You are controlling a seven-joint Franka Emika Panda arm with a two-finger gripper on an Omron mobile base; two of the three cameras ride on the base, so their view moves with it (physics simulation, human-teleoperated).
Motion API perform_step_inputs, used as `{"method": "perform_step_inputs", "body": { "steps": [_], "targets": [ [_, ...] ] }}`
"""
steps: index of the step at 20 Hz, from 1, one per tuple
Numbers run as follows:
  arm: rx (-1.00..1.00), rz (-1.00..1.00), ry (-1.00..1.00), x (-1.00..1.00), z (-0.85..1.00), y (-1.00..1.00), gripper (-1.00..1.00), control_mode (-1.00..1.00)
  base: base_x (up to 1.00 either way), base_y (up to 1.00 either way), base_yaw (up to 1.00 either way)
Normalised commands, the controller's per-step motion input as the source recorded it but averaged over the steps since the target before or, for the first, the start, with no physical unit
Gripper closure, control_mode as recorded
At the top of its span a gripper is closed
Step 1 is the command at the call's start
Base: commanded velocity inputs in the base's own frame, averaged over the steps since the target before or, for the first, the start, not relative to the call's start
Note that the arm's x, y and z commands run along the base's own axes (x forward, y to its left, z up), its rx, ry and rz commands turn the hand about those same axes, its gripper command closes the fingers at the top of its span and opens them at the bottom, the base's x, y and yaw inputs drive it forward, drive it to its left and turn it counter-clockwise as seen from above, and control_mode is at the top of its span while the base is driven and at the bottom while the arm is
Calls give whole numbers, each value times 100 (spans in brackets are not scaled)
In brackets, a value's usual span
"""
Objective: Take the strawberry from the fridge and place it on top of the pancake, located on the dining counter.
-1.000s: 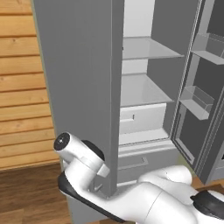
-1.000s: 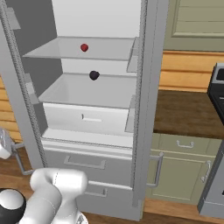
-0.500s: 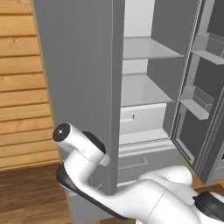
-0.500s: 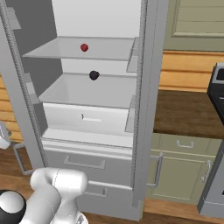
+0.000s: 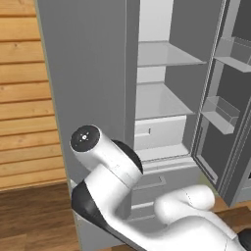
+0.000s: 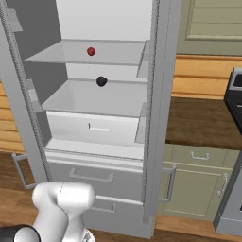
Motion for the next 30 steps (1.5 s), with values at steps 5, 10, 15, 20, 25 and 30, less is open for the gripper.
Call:
{"method": "perform_step_inputs", "body": {
  "steps": [5,10,15,20,25,30],
  "targets": [
    [46,11,-6,-66,68,-68,-100,-100,0,0,0],
    [50,11,-7,-44,71,-76,-100,-100,0,0,0],
    [71,0,2,7,29,-100,-100,-100,0,0,0],
    [45,4,5,24,79,-70,-100,-100,0,0,0],
    [17,1,15,96,23,-10,-100,-100,0,0,0],
    [5,4,7,68,0,25,-100,-100,0,0,0]
  ]
}}
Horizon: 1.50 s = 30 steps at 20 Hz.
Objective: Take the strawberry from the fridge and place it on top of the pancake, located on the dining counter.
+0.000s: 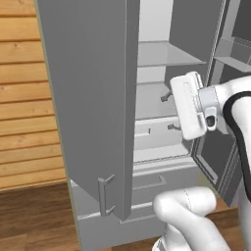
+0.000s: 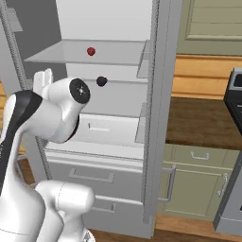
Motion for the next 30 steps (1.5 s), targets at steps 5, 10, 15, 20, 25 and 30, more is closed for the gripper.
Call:
{"method": "perform_step_inputs", "body": {
  "steps": [5,10,15,20,25,30],
  "targets": [
    [0,10,0,82,-16,27,-100,-100,0,0,0],
    [1,13,0,94,-41,3,-100,-100,0,0,0],
    [1,19,-7,35,-50,52,-100,-100,0,0,0],
    [0,21,-6,7,-25,56,-100,-100,0,0,0],
    [0,22,-4,-16,-11,75,-100,-100,0,0,0],
    [0,21,-5,-44,-5,99,-100,-100,0,0,0]
  ]
}}
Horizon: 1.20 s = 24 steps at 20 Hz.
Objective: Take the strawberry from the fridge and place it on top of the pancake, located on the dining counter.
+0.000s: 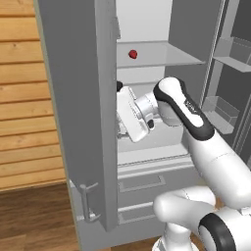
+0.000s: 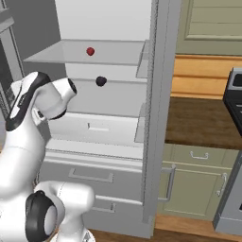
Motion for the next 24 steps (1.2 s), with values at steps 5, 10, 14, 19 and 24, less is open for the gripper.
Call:
{"method": "perform_step_inputs", "body": {
  "steps": [5,10,14,19,24],
  "targets": [
    [0,14,-3,-44,-1,91,-100,-100,0,0,0],
    [1,1,-7,-27,0,32,-100,-100,0,0,0],
    [0,0,-8,-7,0,44,-100,-100,0,0,0],
    [0,0,-5,1,0,44,-100,-100,0,0,0],
    [0,0,0,0,0,22,-100,-100,0,0,0]
  ]
}}
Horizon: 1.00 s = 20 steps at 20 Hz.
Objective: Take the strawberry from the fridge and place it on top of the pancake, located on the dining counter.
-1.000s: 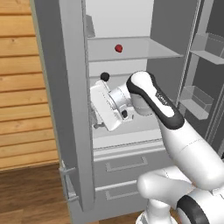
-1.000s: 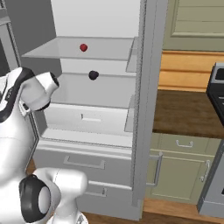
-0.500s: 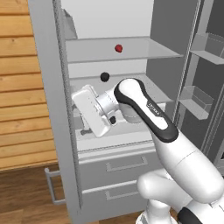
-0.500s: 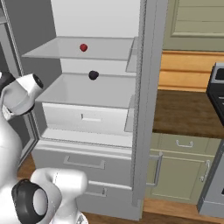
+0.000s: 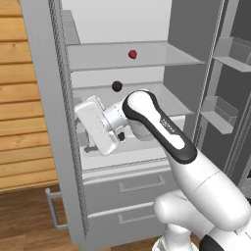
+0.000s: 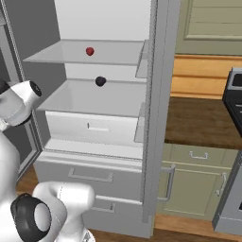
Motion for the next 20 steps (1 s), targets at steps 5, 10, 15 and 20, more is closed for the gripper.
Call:
{"method": "perform_step_inputs", "body": {
  "steps": [5,10,15,20],
  "targets": [
    [0,0,-2,-13,18,-31,-100,-100,0,0,0],
    [0,0,0,-23,29,-61,-100,-100,0,0,0],
    [-11,1,0,19,1,-98,-100,-100,0,0,0],
    [-50,4,-26,4,-1,-100,-100,-100,0,0,0]
  ]
}}
